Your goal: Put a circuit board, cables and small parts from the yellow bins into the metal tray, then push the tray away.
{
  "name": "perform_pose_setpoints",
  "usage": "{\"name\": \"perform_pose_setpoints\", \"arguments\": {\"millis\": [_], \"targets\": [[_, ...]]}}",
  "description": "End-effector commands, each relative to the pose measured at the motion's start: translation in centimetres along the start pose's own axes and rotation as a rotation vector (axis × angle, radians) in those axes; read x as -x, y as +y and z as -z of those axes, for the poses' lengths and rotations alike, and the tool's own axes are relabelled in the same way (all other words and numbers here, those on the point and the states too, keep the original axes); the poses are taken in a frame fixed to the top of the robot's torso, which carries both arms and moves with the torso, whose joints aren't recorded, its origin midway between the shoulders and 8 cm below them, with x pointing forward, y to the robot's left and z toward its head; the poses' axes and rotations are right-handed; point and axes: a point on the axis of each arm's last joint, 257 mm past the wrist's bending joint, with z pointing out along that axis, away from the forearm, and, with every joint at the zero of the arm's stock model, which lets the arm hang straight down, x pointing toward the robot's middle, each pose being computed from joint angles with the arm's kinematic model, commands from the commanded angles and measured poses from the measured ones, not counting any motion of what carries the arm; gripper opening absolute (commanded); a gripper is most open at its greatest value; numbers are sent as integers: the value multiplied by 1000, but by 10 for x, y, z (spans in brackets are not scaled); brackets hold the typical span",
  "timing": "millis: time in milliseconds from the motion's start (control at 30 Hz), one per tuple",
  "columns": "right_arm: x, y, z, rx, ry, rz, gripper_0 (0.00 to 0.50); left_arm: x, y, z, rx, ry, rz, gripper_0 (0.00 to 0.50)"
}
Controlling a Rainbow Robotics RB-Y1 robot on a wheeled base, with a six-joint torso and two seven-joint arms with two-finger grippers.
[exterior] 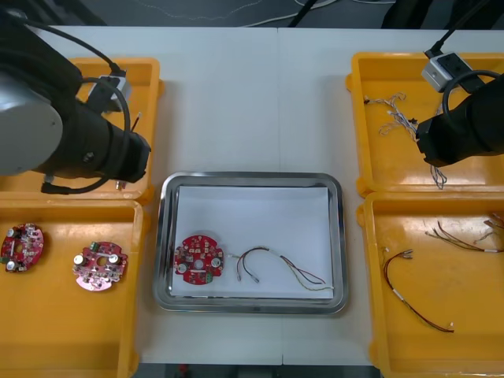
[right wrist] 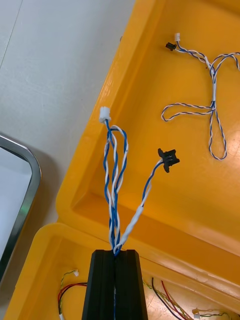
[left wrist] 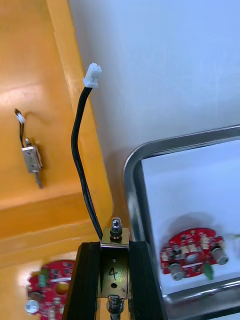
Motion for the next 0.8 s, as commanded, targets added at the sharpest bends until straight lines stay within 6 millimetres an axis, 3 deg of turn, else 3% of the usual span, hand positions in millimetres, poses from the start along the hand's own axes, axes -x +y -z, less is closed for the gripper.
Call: {"name": "perform_pose_setpoints", "arguments": {"millis": [33,333,800], "targets": [[2,11,2,5,-13,7,0,-24,-6,-6,52,7,3,0],[2,11,2,5,-13,7,0,-39,-27,-29,68,-13,-15,0],[2,11,2,5,-13,7,0,-42,-63,-51,30,-51,-6,0]]}}
